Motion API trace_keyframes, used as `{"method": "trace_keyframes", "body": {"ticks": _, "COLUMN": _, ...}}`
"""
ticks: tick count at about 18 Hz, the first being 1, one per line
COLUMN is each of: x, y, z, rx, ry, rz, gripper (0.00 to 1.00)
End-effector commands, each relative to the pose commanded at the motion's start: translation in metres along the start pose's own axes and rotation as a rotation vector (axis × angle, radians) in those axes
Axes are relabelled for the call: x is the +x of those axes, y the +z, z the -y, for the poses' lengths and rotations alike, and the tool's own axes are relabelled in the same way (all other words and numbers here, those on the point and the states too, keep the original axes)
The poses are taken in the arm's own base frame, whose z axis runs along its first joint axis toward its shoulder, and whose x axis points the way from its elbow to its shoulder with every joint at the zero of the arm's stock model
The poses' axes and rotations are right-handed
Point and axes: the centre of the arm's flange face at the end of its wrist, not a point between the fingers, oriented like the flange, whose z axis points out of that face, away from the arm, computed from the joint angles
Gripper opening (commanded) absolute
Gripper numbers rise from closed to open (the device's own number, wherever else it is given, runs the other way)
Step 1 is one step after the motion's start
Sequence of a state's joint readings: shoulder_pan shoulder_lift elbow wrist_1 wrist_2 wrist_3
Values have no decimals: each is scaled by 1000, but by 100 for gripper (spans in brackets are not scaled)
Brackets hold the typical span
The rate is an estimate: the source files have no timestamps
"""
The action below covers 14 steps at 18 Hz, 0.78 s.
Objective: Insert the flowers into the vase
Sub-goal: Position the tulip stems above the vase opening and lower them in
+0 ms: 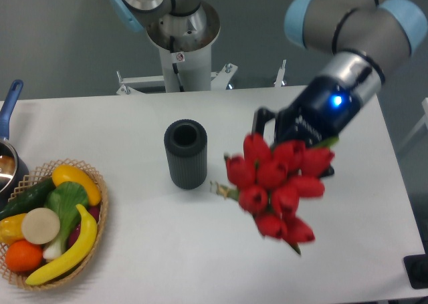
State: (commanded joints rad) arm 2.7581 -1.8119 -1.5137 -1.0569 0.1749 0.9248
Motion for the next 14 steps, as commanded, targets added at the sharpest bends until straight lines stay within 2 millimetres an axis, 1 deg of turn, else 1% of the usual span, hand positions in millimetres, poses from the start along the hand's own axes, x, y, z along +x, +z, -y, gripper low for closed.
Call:
{"method": "trace_keyframes", "body": {"ticks": 2, "x": 15, "y": -1, "z": -11, "rx": -2, "ry": 12, "rz": -1, "gripper": 7}}
{"method": "trace_keyframes", "body": {"ticks": 4, "x": 23, "y": -11, "z": -24, "rx": 3, "ry": 14, "rz": 13, "gripper": 7}}
{"method": "trace_keyframes", "body": {"ticks": 5, "x": 31, "y": -12, "z": -28, "rx": 3, "ry": 14, "rz": 14, "gripper": 7}}
{"method": "trace_keyframes", "body": {"ticks": 9, "x": 55, "y": -35, "z": -41, "rx": 20, "ry": 22, "rz": 51, "gripper": 7}}
{"method": "trace_keyframes", "body": {"ticks": 14, "x": 83, "y": -48, "z": -66, "rx": 54, "ry": 37, "rz": 64, "gripper": 8}}
